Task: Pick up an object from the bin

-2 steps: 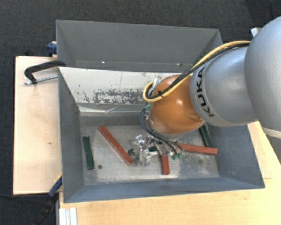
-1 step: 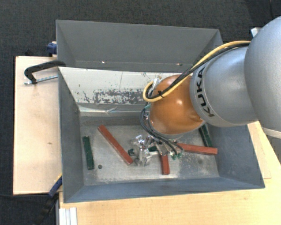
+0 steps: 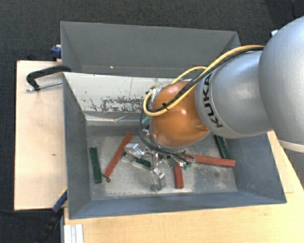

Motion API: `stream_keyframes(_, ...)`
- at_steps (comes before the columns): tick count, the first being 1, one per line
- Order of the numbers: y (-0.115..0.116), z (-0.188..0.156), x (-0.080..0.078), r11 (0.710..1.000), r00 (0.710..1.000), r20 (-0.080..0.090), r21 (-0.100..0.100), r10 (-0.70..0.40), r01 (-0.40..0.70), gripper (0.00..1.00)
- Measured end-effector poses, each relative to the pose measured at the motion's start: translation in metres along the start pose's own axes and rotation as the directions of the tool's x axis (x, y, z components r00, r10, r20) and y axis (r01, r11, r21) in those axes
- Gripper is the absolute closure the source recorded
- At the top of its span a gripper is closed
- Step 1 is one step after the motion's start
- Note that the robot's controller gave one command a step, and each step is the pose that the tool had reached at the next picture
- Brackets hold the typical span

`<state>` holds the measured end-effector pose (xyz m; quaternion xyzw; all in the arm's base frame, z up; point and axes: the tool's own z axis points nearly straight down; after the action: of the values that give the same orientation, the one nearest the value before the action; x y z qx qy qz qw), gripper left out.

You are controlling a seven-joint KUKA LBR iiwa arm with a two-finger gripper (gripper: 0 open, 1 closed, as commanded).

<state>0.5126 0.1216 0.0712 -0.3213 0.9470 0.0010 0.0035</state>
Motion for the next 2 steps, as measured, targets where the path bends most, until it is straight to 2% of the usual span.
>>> stream_keyframes(1,0.000,0.000,0.000,1.000,1.000,0.000,0.000,0.001,-0.001,0.00)
stream_keyframes(2,0.005,-0.004,-0.062,1.000,1.000,0.013,0.003,0.003,-0.003,1.00)
